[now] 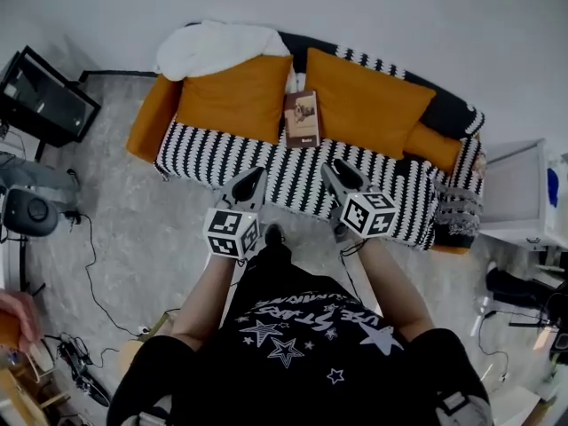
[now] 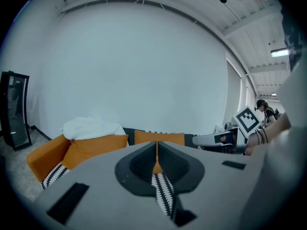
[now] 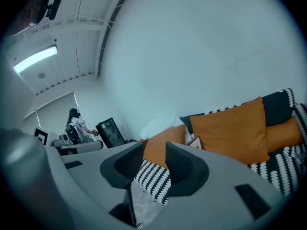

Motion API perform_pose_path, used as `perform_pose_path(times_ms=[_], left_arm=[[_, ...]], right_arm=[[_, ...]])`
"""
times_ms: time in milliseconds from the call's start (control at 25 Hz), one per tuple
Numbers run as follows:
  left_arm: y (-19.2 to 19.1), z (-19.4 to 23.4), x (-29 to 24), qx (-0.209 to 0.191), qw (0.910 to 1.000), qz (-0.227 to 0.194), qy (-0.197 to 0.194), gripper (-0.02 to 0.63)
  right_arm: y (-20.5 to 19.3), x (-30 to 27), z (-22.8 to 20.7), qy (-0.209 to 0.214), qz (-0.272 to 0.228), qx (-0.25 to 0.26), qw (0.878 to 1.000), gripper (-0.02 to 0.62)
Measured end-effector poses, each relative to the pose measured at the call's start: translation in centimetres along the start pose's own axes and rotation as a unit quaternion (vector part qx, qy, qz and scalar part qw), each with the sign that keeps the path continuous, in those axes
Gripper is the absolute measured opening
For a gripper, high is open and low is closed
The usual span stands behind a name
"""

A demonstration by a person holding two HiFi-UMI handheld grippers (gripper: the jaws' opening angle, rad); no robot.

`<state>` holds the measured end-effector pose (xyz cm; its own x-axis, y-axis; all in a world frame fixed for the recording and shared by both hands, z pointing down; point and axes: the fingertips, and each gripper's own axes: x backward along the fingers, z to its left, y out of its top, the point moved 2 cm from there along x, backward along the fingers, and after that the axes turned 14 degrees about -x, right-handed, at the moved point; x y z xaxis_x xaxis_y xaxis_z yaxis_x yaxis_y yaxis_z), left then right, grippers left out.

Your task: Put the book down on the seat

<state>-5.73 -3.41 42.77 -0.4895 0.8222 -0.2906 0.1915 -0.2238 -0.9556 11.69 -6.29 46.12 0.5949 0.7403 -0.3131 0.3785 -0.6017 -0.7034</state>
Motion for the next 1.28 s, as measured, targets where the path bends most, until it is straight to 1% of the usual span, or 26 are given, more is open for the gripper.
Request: perform_pose_path(times_ms=[120, 240, 360, 480, 600, 760, 960, 1280], left_arm=[[0.6, -2.0, 1.0, -0.003, 0.9999, -0.010, 0.005, 0.017], [0.8, -4.3, 2.1, -0.009, 0.9998, -0.015, 0.002, 0.017], [0.8, -6.8, 3.0, -0.016, 0.9997, -0.017, -0.004, 0.017], [0.7, -9.3, 4.0, -0.021, 0.9996, -0.018, -0.008, 0.017], [0.7, -12.1, 5.1, -0.027, 0.9993, -0.020, -0.015, 0.017], [0.8, -15.3, 6.5, -0.032, 0.9991, -0.020, -0.020, 0.017], [1.7, -18.7, 7.9, -0.046, 0.9983, -0.027, -0.026, 0.017], [2.4, -21.1, 9.5, -0.053, 0.9969, -0.033, -0.048, 0.017]], right_arm=[[-0.4, 1.7, 0.6, 0.015, -0.006, 0.006, 1.000, 0.137], [-1.1, 3.7, 1.9, 0.039, -0.006, 0.017, 0.999, 0.108], [-1.9, 6.2, 3.3, 0.060, 0.000, 0.045, 0.997, 0.086], [-2.5, 9.0, 3.9, 0.068, 0.001, 0.070, 0.995, 0.067], [-3.0, 12.0, 3.4, 0.067, -0.008, 0.074, 0.995, 0.058], [-3.8, 15.6, 2.3, 0.058, -0.015, 0.060, 0.996, 0.048], [-4.6, 19.3, 2.0, 0.058, -0.025, 0.060, 0.996, 0.038], [-5.5, 21.9, 2.9, 0.055, -0.043, 0.063, 0.996, 0.038]])
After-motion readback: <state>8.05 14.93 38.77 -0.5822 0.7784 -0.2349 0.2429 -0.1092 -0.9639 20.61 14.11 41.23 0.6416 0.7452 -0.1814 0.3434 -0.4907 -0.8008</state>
